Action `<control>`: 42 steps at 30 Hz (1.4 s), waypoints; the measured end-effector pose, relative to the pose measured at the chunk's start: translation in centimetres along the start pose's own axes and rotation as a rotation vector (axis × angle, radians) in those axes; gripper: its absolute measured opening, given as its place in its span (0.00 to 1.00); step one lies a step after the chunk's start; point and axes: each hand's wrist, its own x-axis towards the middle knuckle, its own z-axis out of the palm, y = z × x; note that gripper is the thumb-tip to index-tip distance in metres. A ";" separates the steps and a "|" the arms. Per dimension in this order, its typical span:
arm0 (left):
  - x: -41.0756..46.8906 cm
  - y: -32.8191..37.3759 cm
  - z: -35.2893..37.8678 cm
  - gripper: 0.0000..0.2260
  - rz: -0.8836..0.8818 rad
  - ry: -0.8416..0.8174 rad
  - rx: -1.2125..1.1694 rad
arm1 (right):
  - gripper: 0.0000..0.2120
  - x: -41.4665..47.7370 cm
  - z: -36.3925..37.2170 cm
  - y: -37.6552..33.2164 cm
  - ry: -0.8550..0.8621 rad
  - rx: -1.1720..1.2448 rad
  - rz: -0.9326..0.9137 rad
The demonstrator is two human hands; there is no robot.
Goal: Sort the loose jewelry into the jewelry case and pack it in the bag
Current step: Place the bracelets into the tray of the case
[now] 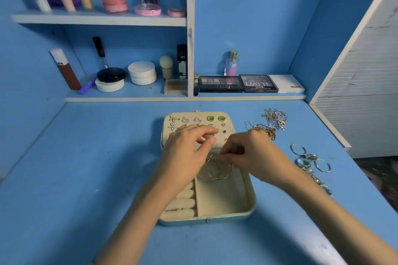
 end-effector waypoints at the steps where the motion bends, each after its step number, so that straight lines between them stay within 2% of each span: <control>1: 0.0 -0.2 -0.1 0.09 0.001 0.001 0.019 | 0.05 -0.1 0.8 -0.2 0.008 -0.008 0.025; 7: -1.4 -2.2 -0.1 0.05 0.145 0.004 0.229 | 0.06 -0.2 2.9 -0.8 0.089 -0.007 0.093; 11: -2.4 -2.4 0.2 0.15 0.203 -0.137 0.315 | 0.06 -0.2 3.1 -1.1 0.086 -0.057 0.094; 17: -2.2 -1.6 0.6 0.17 0.123 -0.211 0.418 | 0.07 -0.3 1.9 -0.9 0.010 -0.063 0.056; 20: -2.1 -1.4 0.7 0.18 0.120 -0.225 0.432 | 0.05 -0.6 0.3 -0.6 -0.025 -0.025 -0.025; 25: -2.1 -1.1 0.5 0.19 0.103 -0.258 0.408 | 0.03 -0.5 -2.8 1.7 0.077 0.048 -0.036; 29: -2.0 -0.8 0.4 0.20 0.075 -0.292 0.432 | 0.06 0.0 -4.1 4.7 0.118 -0.122 0.004; 32: -1.8 -0.5 0.5 0.20 0.062 -0.316 0.443 | 0.14 0.4 -4.2 6.4 0.080 -0.297 -0.028; 34: -1.6 -0.2 0.6 0.20 0.062 -0.319 0.421 | 0.15 0.6 -3.9 7.0 0.046 -0.340 -0.045; 38: -1.2 0.6 1.0 0.15 0.088 -0.246 0.336 | 0.10 1.0 -3.0 8.0 0.005 -0.384 -0.033; 42: -0.5 1.0 1.6 0.09 0.102 -0.162 0.243 | 0.03 1.0 -2.2 8.3 0.077 -0.315 -0.002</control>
